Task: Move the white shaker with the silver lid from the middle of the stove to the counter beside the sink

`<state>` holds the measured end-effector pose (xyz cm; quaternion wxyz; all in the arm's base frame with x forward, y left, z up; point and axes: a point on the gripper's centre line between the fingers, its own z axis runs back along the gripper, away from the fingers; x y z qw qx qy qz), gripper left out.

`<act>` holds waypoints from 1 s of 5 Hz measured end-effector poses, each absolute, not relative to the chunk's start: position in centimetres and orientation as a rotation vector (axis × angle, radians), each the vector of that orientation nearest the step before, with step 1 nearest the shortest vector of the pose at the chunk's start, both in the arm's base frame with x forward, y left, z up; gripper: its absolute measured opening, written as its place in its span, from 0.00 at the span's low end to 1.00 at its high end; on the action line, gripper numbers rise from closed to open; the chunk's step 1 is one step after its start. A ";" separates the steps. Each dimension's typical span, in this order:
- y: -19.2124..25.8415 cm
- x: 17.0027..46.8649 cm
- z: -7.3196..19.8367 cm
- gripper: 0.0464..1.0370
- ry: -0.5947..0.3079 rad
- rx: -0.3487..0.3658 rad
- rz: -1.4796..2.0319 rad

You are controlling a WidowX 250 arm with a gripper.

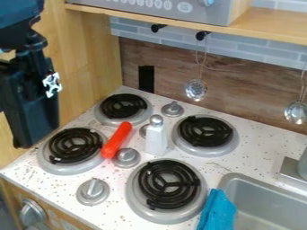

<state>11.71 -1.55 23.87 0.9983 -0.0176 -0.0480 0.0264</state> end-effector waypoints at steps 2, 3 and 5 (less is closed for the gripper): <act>0.0 15.5 19.6 0.96 -0.040 0.000 0.075; 1.1 18.2 17.3 0.96 -0.062 0.022 0.091; 3.9 23.9 13.9 0.96 -0.187 0.035 0.174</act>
